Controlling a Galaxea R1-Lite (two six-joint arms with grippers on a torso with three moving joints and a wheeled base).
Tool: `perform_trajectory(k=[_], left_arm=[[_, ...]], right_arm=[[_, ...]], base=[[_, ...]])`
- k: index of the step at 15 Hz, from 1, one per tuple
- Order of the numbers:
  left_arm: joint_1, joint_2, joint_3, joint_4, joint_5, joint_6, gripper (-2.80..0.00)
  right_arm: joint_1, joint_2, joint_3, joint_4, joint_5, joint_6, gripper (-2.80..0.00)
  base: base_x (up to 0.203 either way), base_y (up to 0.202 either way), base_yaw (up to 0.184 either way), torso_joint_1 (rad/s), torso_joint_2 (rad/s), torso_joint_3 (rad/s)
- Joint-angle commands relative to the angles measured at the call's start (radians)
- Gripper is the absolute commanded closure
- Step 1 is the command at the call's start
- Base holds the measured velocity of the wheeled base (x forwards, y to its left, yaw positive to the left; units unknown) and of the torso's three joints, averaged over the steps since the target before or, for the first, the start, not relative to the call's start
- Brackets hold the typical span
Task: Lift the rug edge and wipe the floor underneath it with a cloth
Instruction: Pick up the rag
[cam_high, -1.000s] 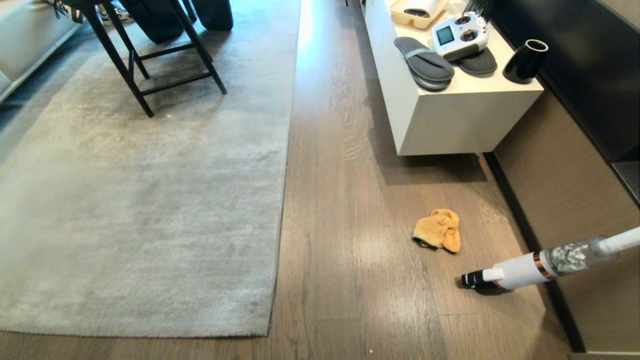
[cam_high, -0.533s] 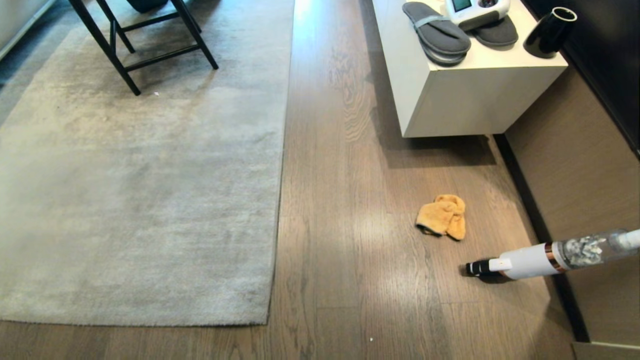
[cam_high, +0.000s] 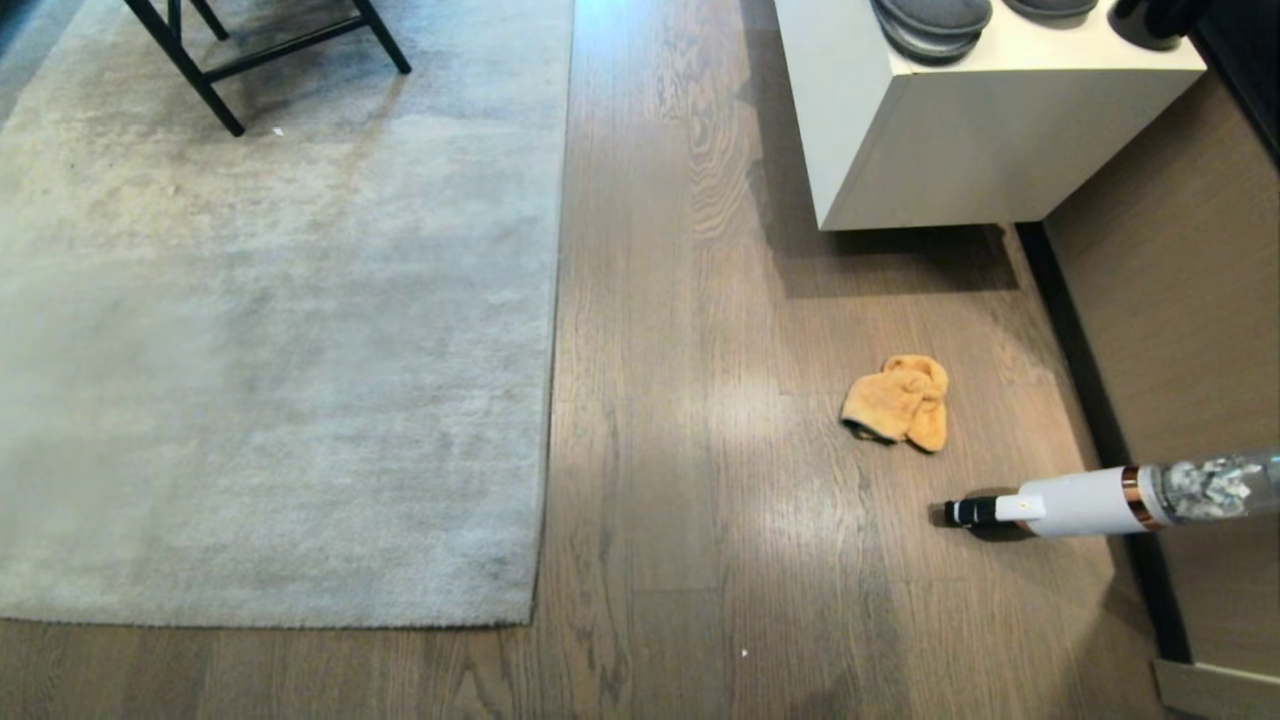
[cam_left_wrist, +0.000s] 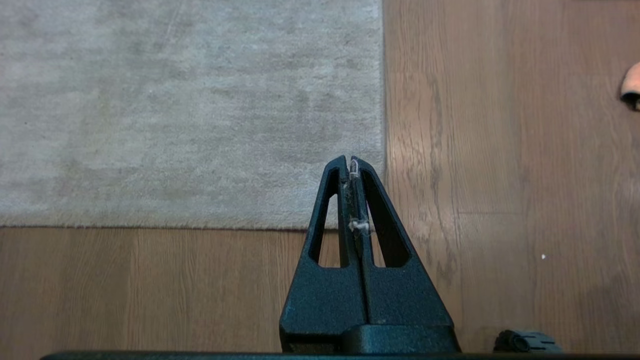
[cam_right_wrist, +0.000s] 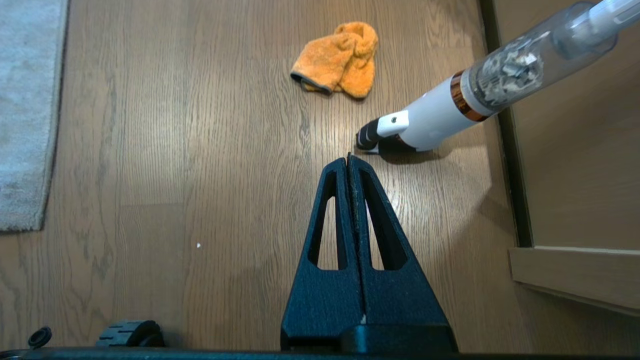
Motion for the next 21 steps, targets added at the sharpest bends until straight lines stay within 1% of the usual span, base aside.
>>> perform_trajectory(k=[1, 21], left_arm=[[0.0, 0.0, 0.0, 0.0, 0.0, -0.001, 0.0], [0.0, 0.0, 0.0, 0.0, 0.002, -0.006, 0.0]], right_arm=[[-0.001, 0.001, 0.0, 0.0, 0.0, 0.0, 0.0], [0.0, 0.001, 0.0, 0.0, 0.0, 0.0, 0.0]], base=[[0.0, 0.0, 0.0, -0.003, 0.0, -0.202], [0.0, 0.0, 0.0, 0.002, 0.0, -0.197]])
